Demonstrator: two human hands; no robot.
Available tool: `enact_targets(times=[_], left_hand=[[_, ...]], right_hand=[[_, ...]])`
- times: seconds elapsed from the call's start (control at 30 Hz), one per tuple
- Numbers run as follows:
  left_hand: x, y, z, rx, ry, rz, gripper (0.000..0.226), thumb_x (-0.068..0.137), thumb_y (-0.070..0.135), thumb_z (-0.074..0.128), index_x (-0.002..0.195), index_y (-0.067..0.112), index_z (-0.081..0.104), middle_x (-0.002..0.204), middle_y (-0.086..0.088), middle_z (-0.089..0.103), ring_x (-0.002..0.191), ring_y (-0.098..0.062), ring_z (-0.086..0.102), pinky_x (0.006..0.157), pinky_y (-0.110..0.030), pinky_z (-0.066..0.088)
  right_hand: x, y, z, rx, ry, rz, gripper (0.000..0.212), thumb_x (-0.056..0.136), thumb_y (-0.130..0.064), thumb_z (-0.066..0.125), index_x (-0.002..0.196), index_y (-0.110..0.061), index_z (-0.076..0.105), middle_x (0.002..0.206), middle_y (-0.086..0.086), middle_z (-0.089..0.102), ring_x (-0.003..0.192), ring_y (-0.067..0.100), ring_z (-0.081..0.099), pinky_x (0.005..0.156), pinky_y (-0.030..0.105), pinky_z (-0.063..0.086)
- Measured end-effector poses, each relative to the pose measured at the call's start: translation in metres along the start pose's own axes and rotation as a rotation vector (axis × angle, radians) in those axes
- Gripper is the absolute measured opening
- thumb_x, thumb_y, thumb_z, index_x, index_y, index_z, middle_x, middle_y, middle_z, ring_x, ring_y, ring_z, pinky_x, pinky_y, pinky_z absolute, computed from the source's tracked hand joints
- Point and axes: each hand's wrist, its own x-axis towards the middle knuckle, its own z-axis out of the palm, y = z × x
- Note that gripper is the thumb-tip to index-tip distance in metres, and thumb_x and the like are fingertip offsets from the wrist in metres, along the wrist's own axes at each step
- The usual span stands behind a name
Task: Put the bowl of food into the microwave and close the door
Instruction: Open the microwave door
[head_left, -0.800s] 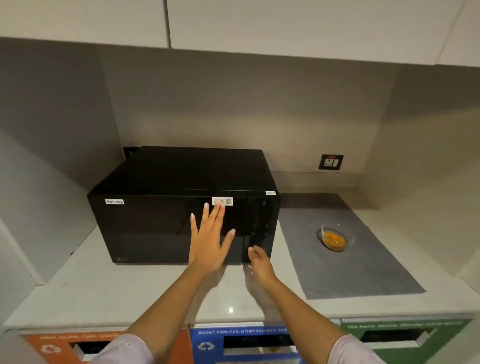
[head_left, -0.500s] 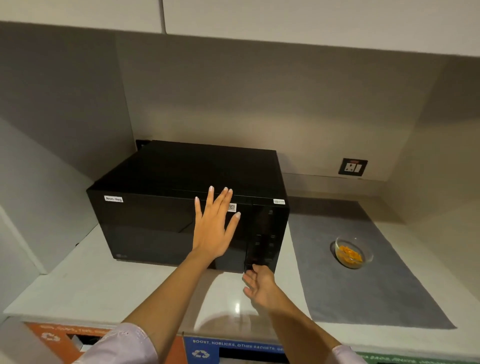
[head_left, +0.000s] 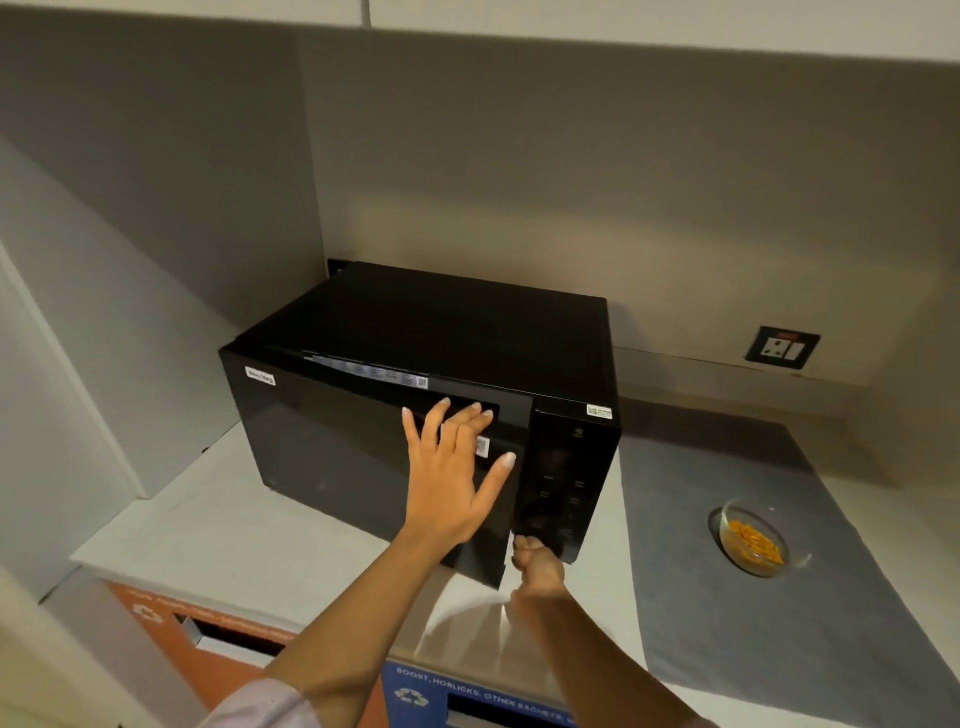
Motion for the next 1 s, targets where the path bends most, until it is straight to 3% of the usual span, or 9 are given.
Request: enact_targets(times=[0.1, 0.2, 0.27, 0.33, 0.5, 0.63, 0.73, 0.83, 1.0], left_hand=[[-0.021, 0.0, -0.02, -0.103, 0.041, -0.006, 0.05, 0.094, 0.06, 0.031, 0.125, 0.024, 0.049, 0.127, 0.004, 0.056, 0.139, -0.02, 0.031, 0.121, -0.048, -0.008], [-0.039, -0.001, -0.052, -0.179, 0.075, -0.007, 0.053, 0.095, 0.062, 0.022, 0.111, 0.024, 0.054, 0.111, 0.01, 0.056, 0.13, -0.014, 0.039, 0.122, -0.048, -0.003], [-0.051, -0.004, -0.076, -0.25, 0.108, -0.01, 0.051, 0.095, 0.062, 0.021, 0.098, 0.025, 0.056, 0.099, 0.011, 0.056, 0.119, -0.005, 0.044, 0.122, -0.045, 0.002], [-0.059, -0.009, -0.103, -0.336, 0.127, -0.031, 0.049, 0.097, 0.058, 0.022, 0.084, 0.026, 0.057, 0.084, 0.007, 0.057, 0.102, -0.007, 0.053, 0.121, -0.041, 0.007], [-0.069, -0.029, -0.176, -0.511, 0.009, -0.238, 0.051, 0.094, 0.058, 0.039, 0.063, 0.024, 0.06, 0.07, -0.001, 0.061, 0.079, -0.017, 0.06, 0.116, -0.038, 0.023], [-0.08, -0.043, -0.227, -0.373, -0.197, -0.315, 0.028, 0.088, 0.054, 0.055, 0.095, 0.031, 0.07, 0.108, 0.008, 0.059, 0.113, -0.011, 0.053, 0.104, -0.024, 0.033], [-0.085, -0.058, -0.262, -0.2, -0.383, -0.449, 0.057, 0.08, 0.052, 0.065, 0.134, 0.041, 0.048, 0.148, 0.011, 0.029, 0.137, -0.006, 0.027, 0.11, -0.026, 0.024], [-0.085, -0.071, -0.29, -0.075, -0.53, -0.52, 0.081, 0.084, 0.045, 0.067, 0.15, 0.03, 0.024, 0.161, 0.008, 0.012, 0.145, -0.012, 0.019, 0.114, -0.027, 0.023], [-0.087, -0.091, -0.309, 0.308, -0.652, -0.455, 0.078, 0.095, 0.023, 0.057, 0.153, 0.016, 0.006, 0.164, -0.003, 0.001, 0.151, -0.019, 0.003, 0.123, -0.038, 0.004]], right_hand=[[-0.005, 0.008, -0.004, -0.122, -0.043, -0.045, 0.045, 0.102, -0.009, 0.033, 0.146, -0.003, 0.035, 0.155, 0.013, 0.035, 0.144, 0.029, 0.033, 0.109, 0.039, 0.032], [-0.008, 0.018, 0.009, -0.143, -0.049, -0.016, 0.044, 0.102, -0.022, 0.034, 0.143, -0.006, 0.043, 0.15, 0.007, 0.044, 0.143, 0.022, 0.036, 0.115, 0.041, 0.025], [-0.015, 0.027, 0.024, -0.184, -0.108, 0.056, 0.032, 0.102, -0.023, 0.036, 0.114, -0.008, 0.061, 0.105, 0.004, 0.071, 0.113, 0.022, 0.057, 0.098, 0.034, 0.037], [-0.025, 0.034, 0.049, -0.276, -0.153, 0.06, 0.026, 0.099, -0.024, 0.042, 0.079, -0.016, 0.058, 0.073, -0.004, 0.065, 0.074, 0.015, 0.053, 0.069, 0.029, 0.036], [-0.079, 0.056, 0.125, -0.527, -0.391, -0.162, 0.029, 0.092, -0.034, 0.052, 0.116, -0.027, 0.064, 0.118, -0.008, 0.065, 0.109, 0.012, 0.06, 0.095, 0.032, 0.041], [-0.125, 0.072, 0.176, -0.584, -0.656, -0.378, 0.039, 0.096, -0.016, 0.053, 0.134, -0.015, 0.055, 0.12, 0.002, 0.066, 0.106, 0.014, 0.061, 0.091, 0.024, 0.047], [-0.146, 0.09, 0.201, -0.627, -0.746, -0.445, 0.041, 0.098, -0.007, 0.046, 0.139, -0.01, 0.05, 0.136, 0.014, 0.059, 0.125, 0.026, 0.056, 0.108, 0.039, 0.044], [-0.16, 0.107, 0.216, -0.741, -0.747, -0.511, 0.044, 0.102, -0.017, 0.042, 0.146, -0.016, 0.042, 0.143, 0.01, 0.052, 0.132, 0.024, 0.05, 0.112, 0.041, 0.039], [-0.168, 0.131, 0.235, -0.921, -0.718, -0.598, 0.049, 0.101, -0.033, 0.038, 0.15, -0.032, 0.032, 0.154, 0.004, 0.04, 0.141, 0.023, 0.039, 0.116, 0.039, 0.032]])
